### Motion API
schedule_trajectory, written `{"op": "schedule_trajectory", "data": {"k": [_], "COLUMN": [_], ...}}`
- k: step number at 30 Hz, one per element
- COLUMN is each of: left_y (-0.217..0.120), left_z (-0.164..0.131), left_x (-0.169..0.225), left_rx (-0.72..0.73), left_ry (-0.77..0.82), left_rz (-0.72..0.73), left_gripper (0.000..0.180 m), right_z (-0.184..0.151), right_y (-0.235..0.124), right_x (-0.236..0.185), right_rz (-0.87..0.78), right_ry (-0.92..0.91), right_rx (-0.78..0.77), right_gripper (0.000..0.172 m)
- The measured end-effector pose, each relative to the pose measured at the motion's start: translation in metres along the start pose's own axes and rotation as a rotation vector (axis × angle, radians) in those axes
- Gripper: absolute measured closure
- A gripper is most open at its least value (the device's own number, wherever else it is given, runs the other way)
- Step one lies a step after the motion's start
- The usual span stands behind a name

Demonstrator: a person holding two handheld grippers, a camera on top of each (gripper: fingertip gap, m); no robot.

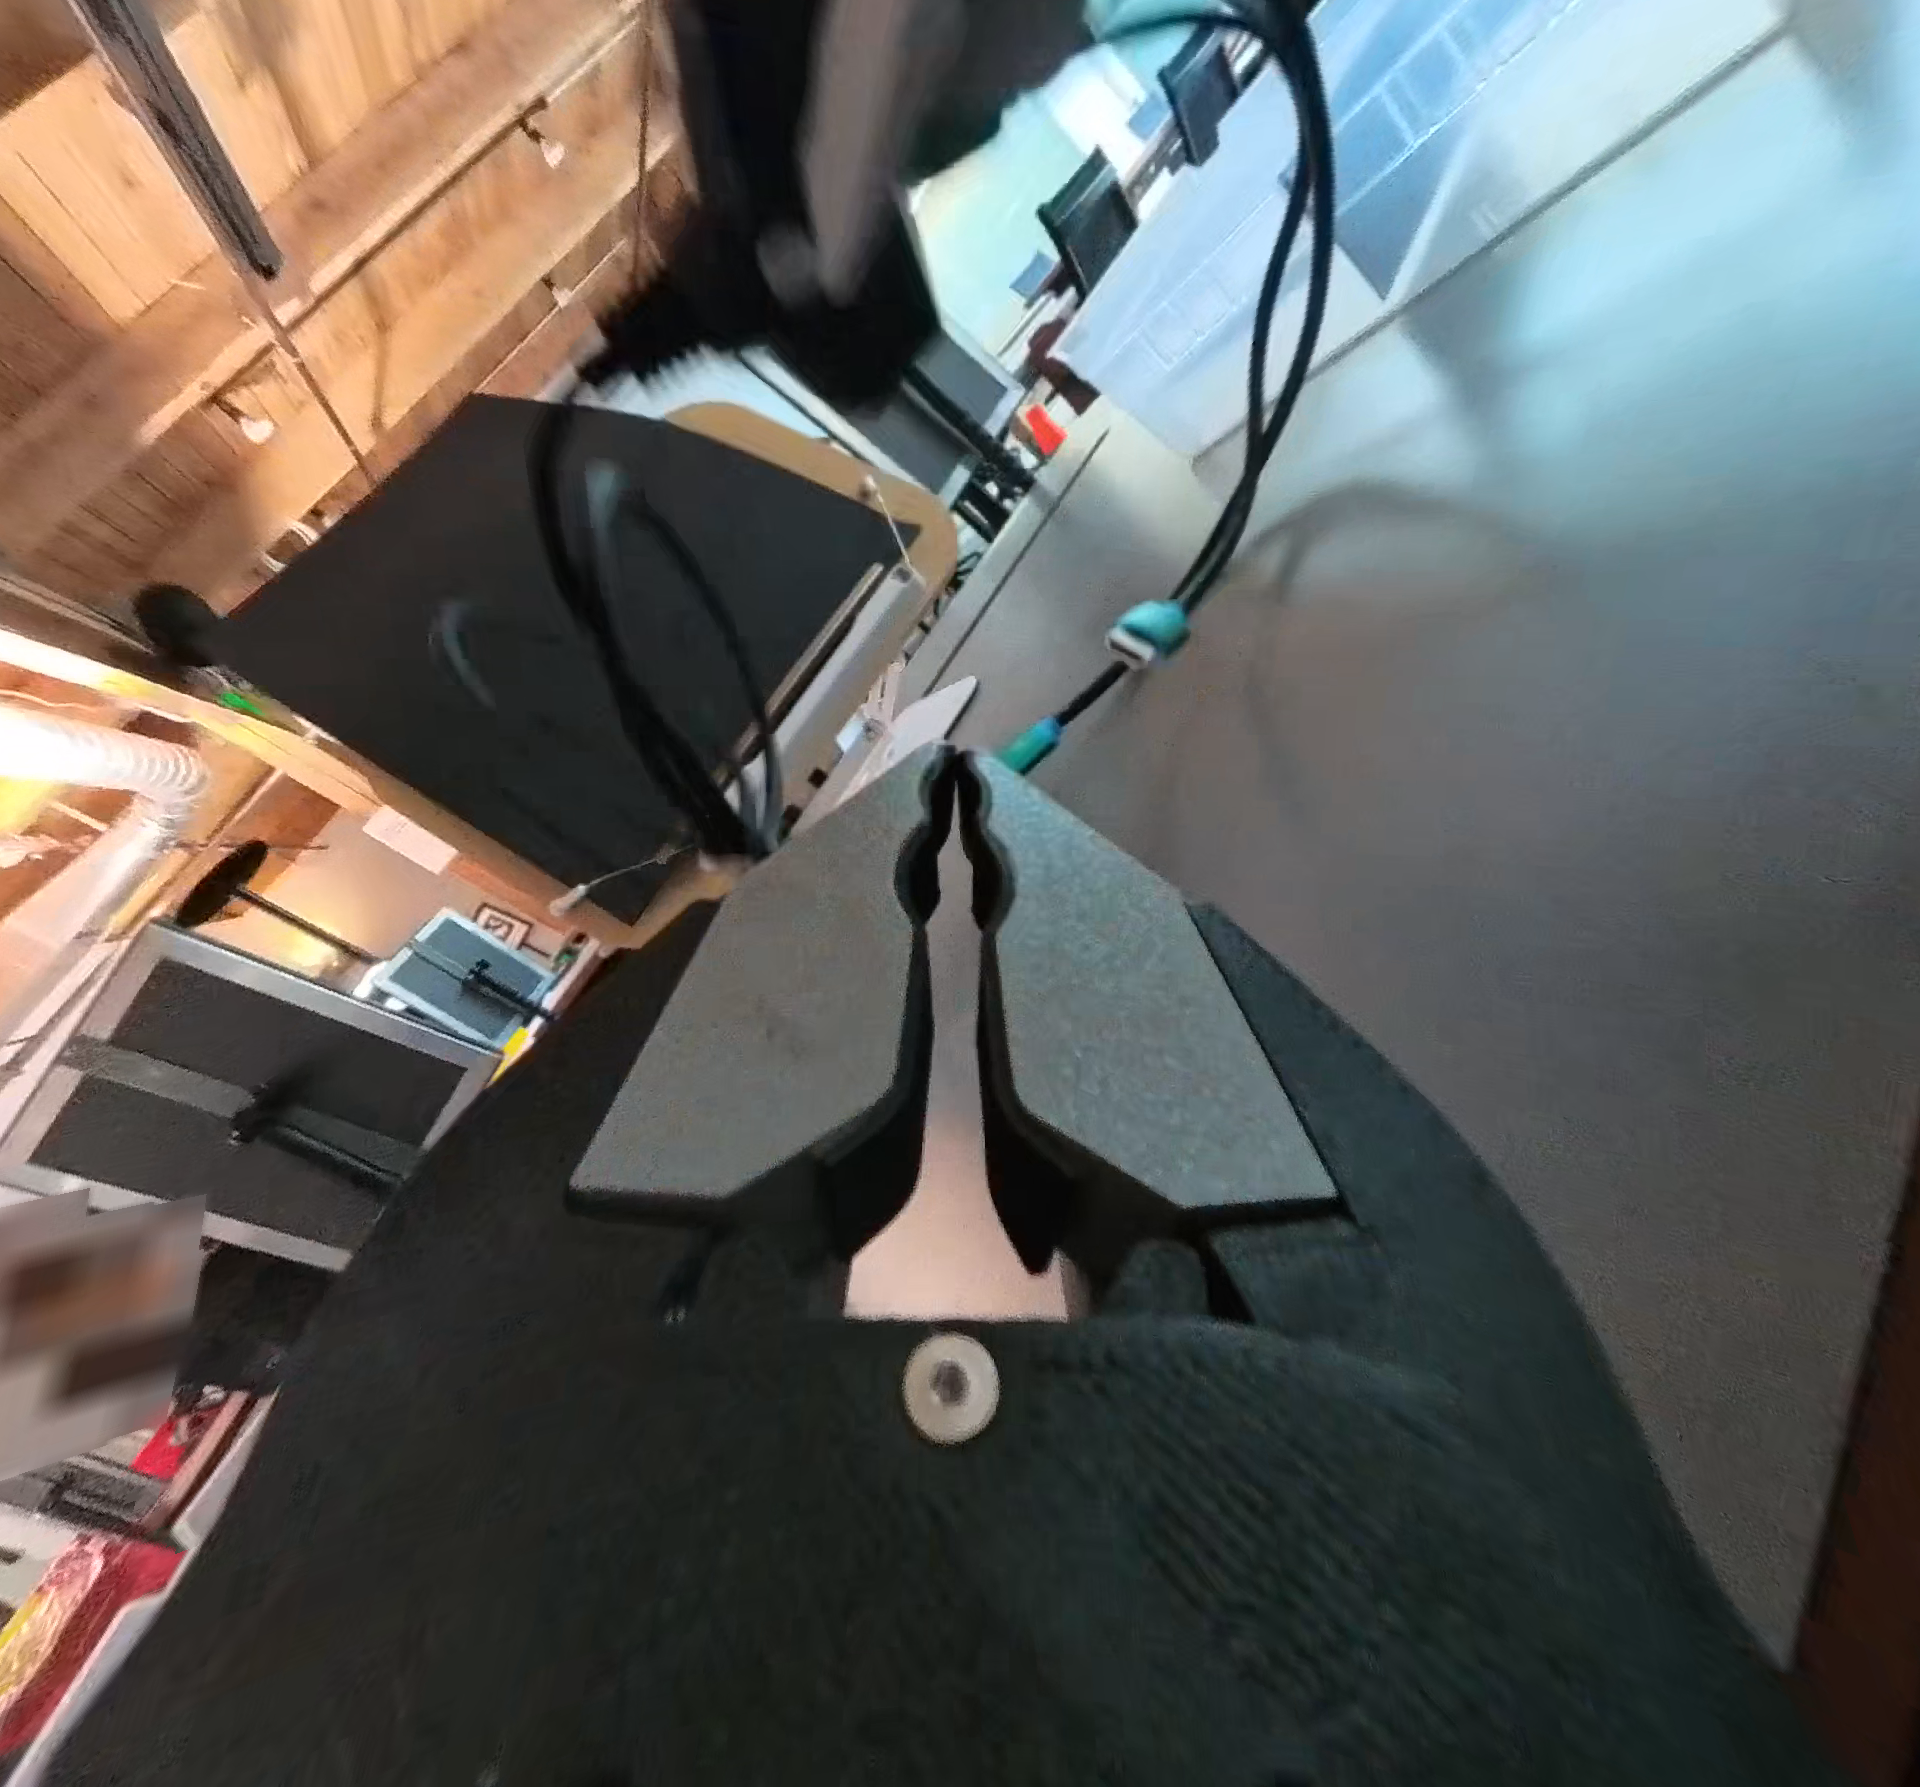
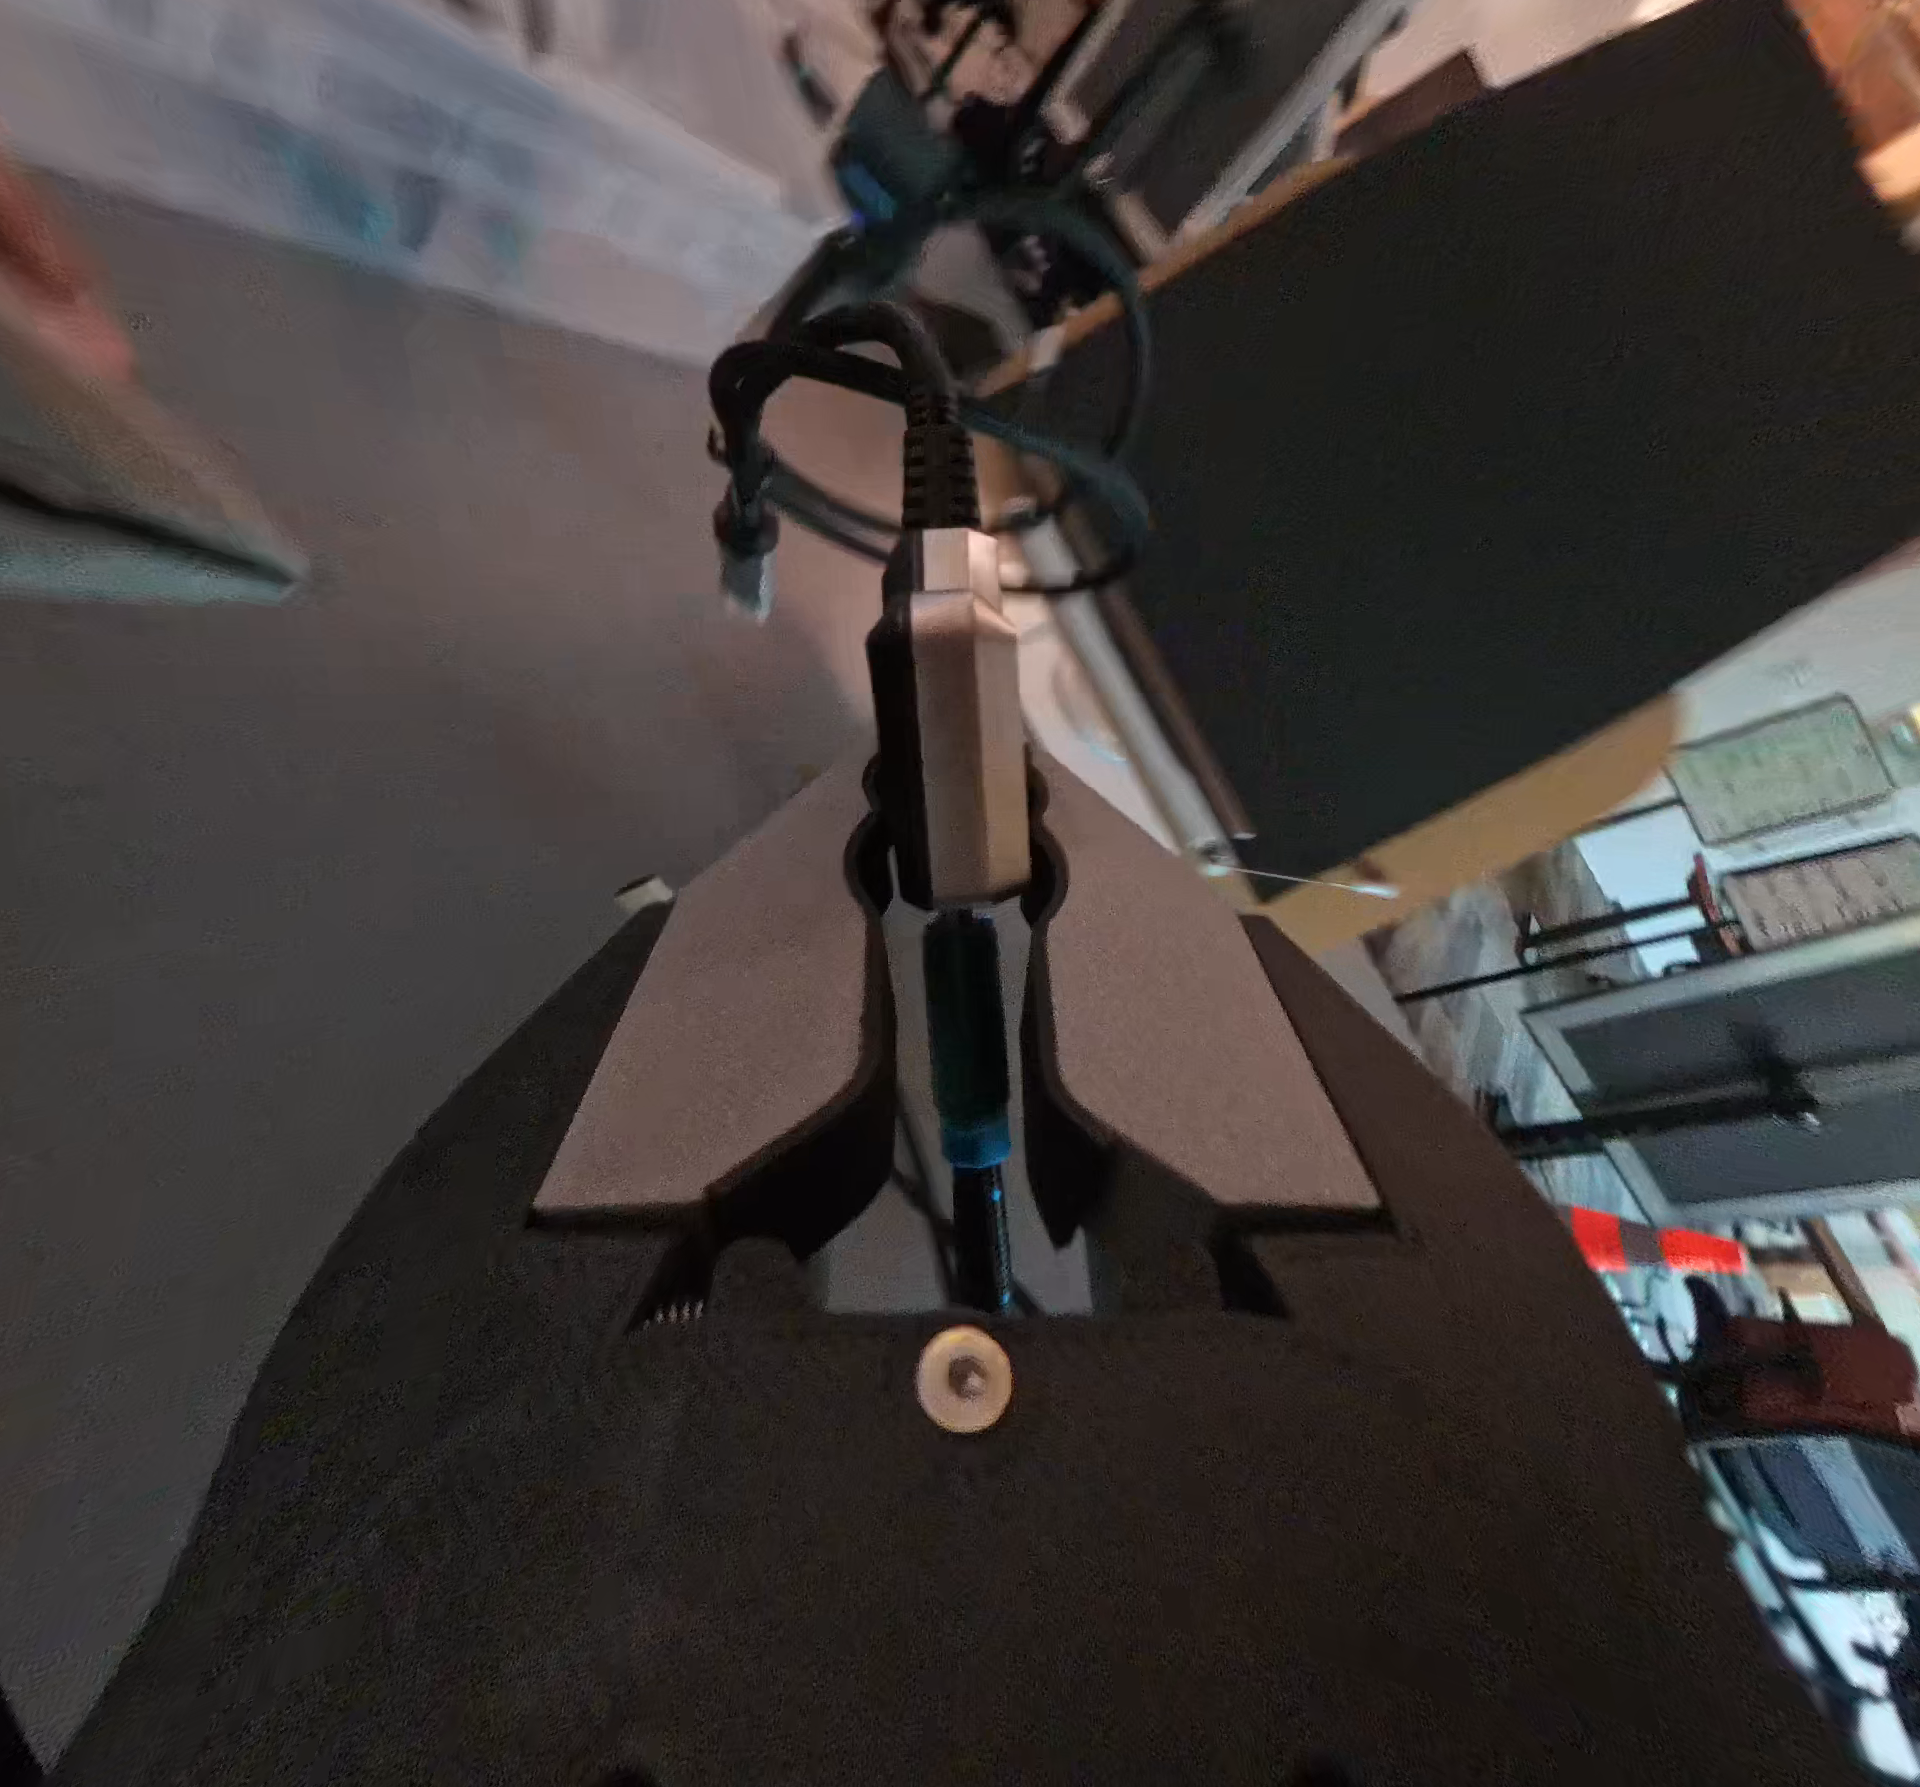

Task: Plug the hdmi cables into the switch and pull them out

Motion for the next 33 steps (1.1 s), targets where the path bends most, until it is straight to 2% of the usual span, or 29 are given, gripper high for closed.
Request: {"op": "schedule_trajectory", "data": {"k": [5, 10, 12, 15, 21, 24, 28, 31, 33], "left_y": [0.001, 0.004, 0.003, 0.003, 0.004, 0.004, 0.005, 0.006, 0.006], "left_z": [-0.003, -0.005, -0.005, -0.005, -0.006, -0.007, -0.008, -0.008, -0.009], "left_x": [0.007, 0.003, 0.003, 0.005, 0.006, 0.005, 0.007, 0.008, 0.008], "left_rx": [-0.017, -0.034, -0.029, -0.027, -0.036, -0.037, -0.044, -0.047, -0.052], "left_ry": [0.061, 0.030, 0.021, 0.049, 0.063, 0.042, 0.045, 0.054, 0.052], "left_rz": [-0.006, 0.004, 0.005, 0.007, 0.005, 0.003, -0.017, -0.023, -0.022], "left_gripper": [0.180, 0.180, 0.180, 0.180, 0.180, 0.180, 0.180, 0.180, 0.180], "right_z": [0.042, 0.069, 0.072, 0.061, -0.011, -0.063, -0.139, -0.185, -0.207], "right_y": [-0.086, -0.176, -0.197, -0.204, -0.180, -0.174, -0.169, -0.162, -0.159], "right_x": [0.093, 0.161, 0.184, 0.215, 0.248, 0.256, 0.259, 0.248, 0.239], "right_rz": [-0.131, -0.336, -0.369, -0.403, -0.322, -0.250, -0.199, -0.027, 0.041], "right_ry": [0.049, 0.041, 0.070, 0.092, 0.170, 0.307, 0.443, 0.532, 0.552], "right_rx": [0.044, 0.093, 0.131, 0.161, 0.263, 0.367, 0.422, 0.406, 0.326], "right_gripper": [0.154, 0.154, 0.154, 0.154, 0.154, 0.154, 0.154, 0.154, 0.154]}}
Point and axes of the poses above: each gripper's, where its closed fingertips meet, y out along the fingers, z out of its top, x = y × z across the jaws, the point moved 7 cm from there along -y, back along the fingers, and after that the axes turned 9 degrees about z, right-handed, at the moved point
